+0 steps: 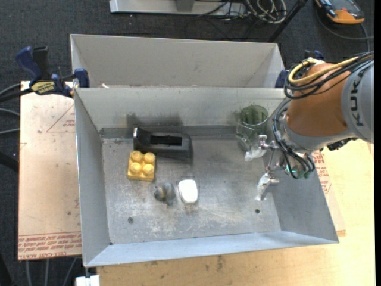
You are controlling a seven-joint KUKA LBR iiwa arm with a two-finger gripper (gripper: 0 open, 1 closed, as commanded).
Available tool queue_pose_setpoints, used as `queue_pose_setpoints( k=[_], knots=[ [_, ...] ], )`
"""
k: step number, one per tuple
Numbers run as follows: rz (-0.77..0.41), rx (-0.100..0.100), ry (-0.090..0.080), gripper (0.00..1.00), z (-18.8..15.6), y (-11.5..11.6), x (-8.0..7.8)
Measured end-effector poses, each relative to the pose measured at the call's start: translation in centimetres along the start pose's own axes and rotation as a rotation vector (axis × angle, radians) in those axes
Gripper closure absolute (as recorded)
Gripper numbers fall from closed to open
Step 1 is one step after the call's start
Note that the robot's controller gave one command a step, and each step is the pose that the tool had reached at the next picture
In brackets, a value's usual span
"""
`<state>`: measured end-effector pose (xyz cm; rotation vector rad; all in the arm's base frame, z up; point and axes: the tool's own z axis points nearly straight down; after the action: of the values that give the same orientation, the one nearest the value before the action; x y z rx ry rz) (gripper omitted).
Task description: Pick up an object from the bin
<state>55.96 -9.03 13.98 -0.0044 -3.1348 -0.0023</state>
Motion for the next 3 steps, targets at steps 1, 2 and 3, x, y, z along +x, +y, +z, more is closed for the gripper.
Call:
queue_pose_setpoints(
  k=[1,2,3],
  knots=[
    [-0.002,0.001,-0.008,0.0,-0.4,0.0,-0.2],
    [-0.028,0.002,-0.007,0.0,0.0,4.7,1.3],
    [-0.06,-0.001,-0.015,0.0,4.2,7.9,1.7]
  ],
)
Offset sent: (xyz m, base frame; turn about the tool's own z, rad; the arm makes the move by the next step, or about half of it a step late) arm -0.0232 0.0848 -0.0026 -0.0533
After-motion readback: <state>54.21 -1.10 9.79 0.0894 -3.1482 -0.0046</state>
